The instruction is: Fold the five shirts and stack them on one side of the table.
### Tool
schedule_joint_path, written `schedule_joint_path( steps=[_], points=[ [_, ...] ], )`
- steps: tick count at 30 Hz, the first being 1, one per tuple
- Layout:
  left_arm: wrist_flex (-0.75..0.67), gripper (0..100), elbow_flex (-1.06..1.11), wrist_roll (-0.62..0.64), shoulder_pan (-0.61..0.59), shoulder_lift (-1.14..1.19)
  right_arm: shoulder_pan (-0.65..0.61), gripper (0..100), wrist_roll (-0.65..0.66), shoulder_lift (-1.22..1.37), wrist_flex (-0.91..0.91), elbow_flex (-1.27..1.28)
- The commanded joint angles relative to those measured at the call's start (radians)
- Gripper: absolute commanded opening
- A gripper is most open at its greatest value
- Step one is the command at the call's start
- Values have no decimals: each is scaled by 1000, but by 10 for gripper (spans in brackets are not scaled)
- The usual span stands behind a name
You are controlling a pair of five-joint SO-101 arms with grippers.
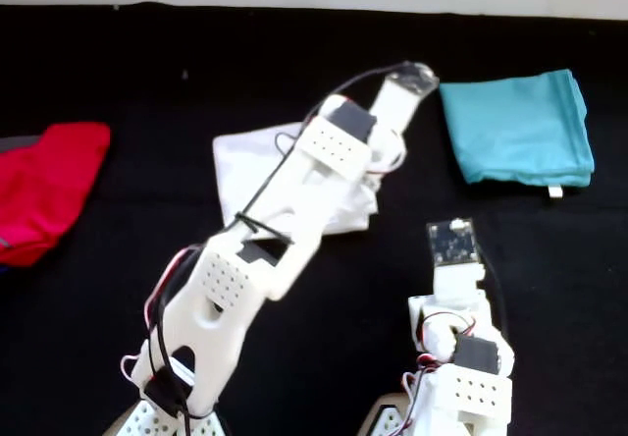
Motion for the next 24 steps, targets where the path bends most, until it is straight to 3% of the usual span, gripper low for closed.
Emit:
schedule_joint_path(
  steps=[1,7,15,24],
  points=[
    [130,9,-122,6,2,-85,10,6,5,-10,5,68],
    [210,9,-105,5,-22,-81,10,6,5,-10,5,68],
    [87,9,-7,9,7,24,10,6,5,-10,5,68],
    [272,9,-5,11,110,-1,10,6,5,-10,5,68]
  ],
)
